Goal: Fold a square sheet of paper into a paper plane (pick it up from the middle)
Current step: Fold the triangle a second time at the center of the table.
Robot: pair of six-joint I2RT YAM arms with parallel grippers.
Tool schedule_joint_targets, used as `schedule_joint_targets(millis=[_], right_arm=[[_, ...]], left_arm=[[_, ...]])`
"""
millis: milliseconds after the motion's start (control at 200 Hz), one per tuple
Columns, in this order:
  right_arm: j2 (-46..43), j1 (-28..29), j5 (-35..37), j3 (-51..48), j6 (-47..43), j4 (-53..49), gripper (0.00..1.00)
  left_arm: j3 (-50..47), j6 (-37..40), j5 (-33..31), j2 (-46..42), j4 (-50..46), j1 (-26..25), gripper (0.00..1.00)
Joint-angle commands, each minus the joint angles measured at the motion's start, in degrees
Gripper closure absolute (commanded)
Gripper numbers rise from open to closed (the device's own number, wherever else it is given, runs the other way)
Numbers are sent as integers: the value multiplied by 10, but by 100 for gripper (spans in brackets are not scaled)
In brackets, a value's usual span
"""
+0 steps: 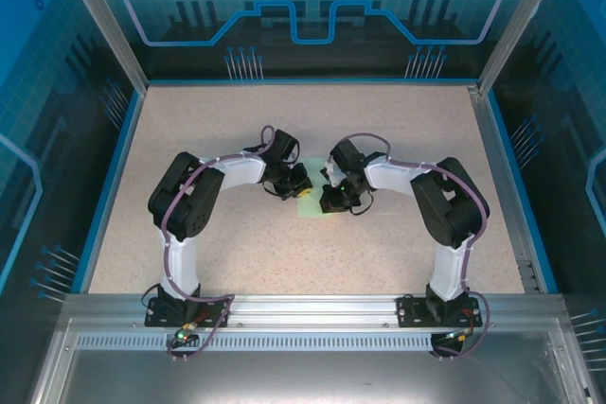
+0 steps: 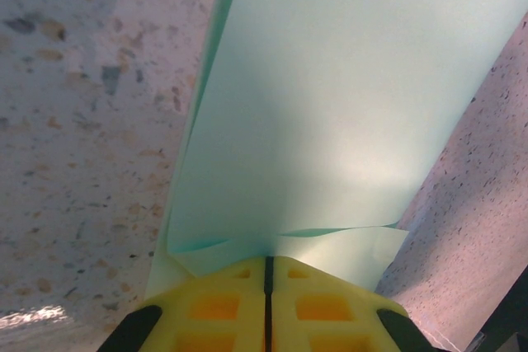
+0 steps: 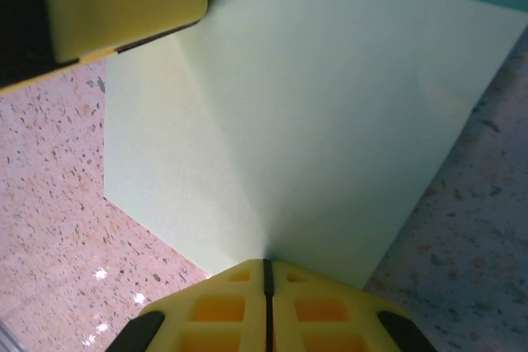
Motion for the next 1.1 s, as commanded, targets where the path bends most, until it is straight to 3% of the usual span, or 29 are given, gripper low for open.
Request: schedule_joint_targets(millis=[0,735,950,1095], right_arm=[[2,-17,4,-36,-10,-33,92],[-69,-92,-140,-165,-7,44,91],[-134,-76,-118,-124,10,34,91],[-97,-49,-81,-62,23,34,91]], left_arm=[[-8,-1,-44,33,-76,-2,92],[-11,1,-39,40,-71,-3,92],[-10,2,-30,38,-63,-4,92],[-9,3,-28,38,-62,-4,92]])
